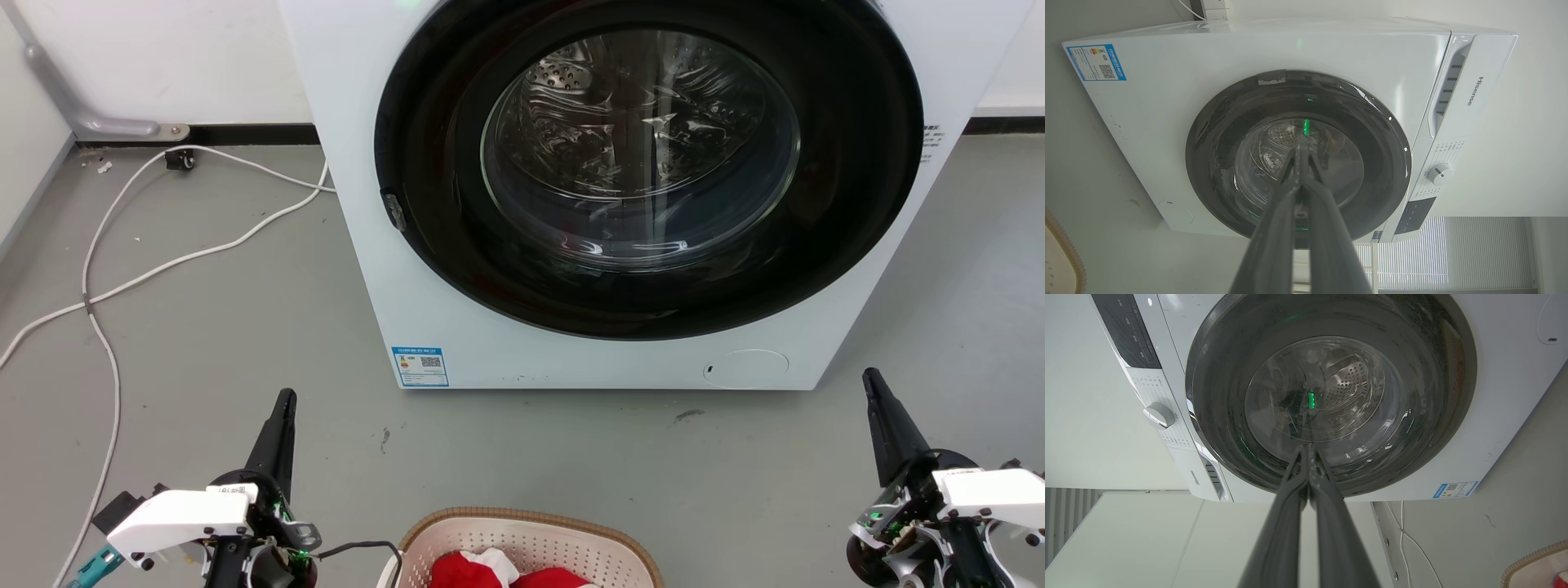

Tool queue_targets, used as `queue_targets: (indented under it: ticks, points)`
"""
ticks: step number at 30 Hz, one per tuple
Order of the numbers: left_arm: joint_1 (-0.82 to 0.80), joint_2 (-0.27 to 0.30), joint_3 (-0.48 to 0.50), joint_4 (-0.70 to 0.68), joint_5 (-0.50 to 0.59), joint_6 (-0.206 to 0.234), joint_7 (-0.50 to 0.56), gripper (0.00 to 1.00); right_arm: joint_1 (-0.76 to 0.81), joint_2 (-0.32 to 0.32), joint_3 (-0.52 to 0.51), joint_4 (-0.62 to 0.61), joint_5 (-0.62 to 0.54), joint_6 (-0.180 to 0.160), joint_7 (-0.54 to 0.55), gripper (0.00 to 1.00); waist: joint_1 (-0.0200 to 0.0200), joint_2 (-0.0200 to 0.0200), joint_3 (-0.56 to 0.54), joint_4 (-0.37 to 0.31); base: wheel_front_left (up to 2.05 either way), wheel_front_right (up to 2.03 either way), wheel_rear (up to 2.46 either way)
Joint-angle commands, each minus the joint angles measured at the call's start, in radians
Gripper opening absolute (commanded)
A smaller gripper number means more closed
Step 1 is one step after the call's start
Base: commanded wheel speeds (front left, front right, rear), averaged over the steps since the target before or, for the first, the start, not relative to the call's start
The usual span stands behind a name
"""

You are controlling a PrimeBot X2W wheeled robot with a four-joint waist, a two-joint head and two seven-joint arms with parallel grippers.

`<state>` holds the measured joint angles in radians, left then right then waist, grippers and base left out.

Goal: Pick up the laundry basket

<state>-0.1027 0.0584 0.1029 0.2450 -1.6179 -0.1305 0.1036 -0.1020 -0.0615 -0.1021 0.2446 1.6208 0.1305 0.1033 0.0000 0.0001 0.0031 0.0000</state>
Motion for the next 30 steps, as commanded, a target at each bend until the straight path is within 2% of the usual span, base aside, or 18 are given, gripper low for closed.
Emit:
queue_targets:
  ticks: [1, 2, 3, 21, 26, 30]
  points:
    - [-0.009, 0.000, 0.003, 0.001, 0.002, 0.000, 0.004, 0.00, -0.011, 0.004, -0.001, 0.001, -0.003, 0.000, 0.003, 0.00, 0.0000, -0.0001, 0.000, 0.000, 0.00, 0.00, 0.00]
    - [-0.009, 0.000, 0.003, 0.001, 0.002, 0.000, 0.004, 0.00, -0.011, 0.004, -0.001, 0.001, -0.003, 0.000, 0.003, 0.00, 0.0000, -0.0001, 0.000, 0.000, 0.00, 0.00, 0.00]
    - [0.000, 0.000, 0.000, 0.000, 0.000, 0.000, 0.000, 1.00, 0.000, 0.000, 0.000, 0.000, 0.000, 0.000, 0.000, 1.00, 0.0000, -0.0001, 0.000, 0.000, 0.00, 0.00, 0.00]
    - [0.002, -0.003, -0.048, -0.058, 0.037, 0.000, -0.079, 1.00, 0.014, 0.003, 0.045, -0.057, -0.032, 0.000, -0.079, 1.00, 0.0000, -0.0001, 0.003, -0.001, 0.00, 0.00, 0.00]
    - [-0.003, -0.003, -0.060, -0.091, 0.114, 0.000, -0.101, 1.00, 0.018, 0.002, 0.046, -0.074, -0.096, 0.000, -0.100, 1.00, 0.0000, -0.0001, 0.004, -0.001, 0.00, 0.00, 0.00]
    - [-0.006, -0.004, -0.064, -0.116, 0.229, 0.000, -0.117, 1.00, 0.019, 0.001, 0.046, -0.089, -0.193, 0.000, -0.116, 1.00, 0.0000, -0.0001, 0.004, -0.001, 0.00, 0.00, 0.00]
